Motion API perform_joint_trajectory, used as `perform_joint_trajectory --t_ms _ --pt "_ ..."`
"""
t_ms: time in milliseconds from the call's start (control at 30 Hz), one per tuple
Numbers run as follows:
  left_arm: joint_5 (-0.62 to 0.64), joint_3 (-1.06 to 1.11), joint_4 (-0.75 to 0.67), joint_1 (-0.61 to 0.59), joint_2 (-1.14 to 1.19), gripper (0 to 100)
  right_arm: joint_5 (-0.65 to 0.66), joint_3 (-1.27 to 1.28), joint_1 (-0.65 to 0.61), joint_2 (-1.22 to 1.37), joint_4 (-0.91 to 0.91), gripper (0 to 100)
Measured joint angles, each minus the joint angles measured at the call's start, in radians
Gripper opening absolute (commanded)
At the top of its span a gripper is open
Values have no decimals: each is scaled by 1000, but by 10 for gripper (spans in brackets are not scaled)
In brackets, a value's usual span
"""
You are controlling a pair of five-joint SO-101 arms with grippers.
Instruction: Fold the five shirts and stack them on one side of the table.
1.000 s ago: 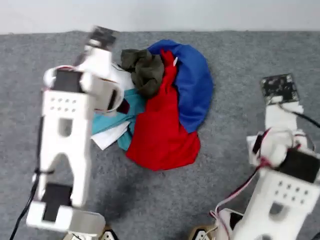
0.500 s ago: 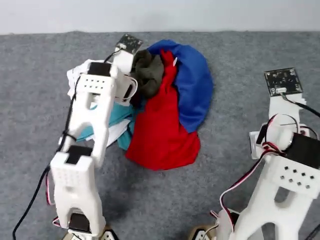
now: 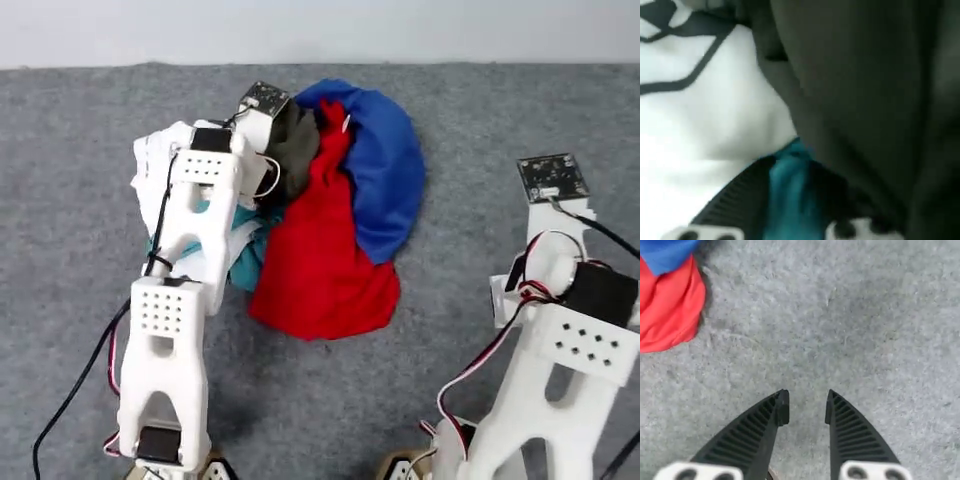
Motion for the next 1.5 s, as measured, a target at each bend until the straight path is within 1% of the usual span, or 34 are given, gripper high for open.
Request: perform_joint_trajectory --t_ms 133,200,300,533,633,800,900,1000,1100,1233,1333,1400,1500 --pt "-2 -175 183 -78 3 12 0 25 0 0 -18 137" --pt "-3 -219 209 -144 -15 12 0 25 0 0 -25 137" --pt "-3 -221 224 -258 -80 12 0 25 0 0 -25 137" --pt "-5 -64 226 -522 -353 12 0 25 0 0 -25 137" --pt "-5 35 226 -603 -512 12 0 25 0 0 -25 137" --pt "-5 206 226 -666 -807 12 0 25 0 0 -25 137" --pt "-6 307 222 -672 -970 12 0 25 0 0 -25 137" --pt "-9 404 186 -678 -1079 12 0 25 0 0 -25 137" --pt "-9 476 117 -726 -1126 12 0 25 0 0 -25 137" --pt "-3 502 52 -856 -1132 12 0 25 0 0 -25 137" --pt "51 502 31 -954 -1132 13 0 25 0 0 -25 137" --pt "69 505 31 -980 -1132 13 0 25 0 0 -25 137" --pt "78 508 31 -973 -1132 15 0 25 0 0 -25 137"
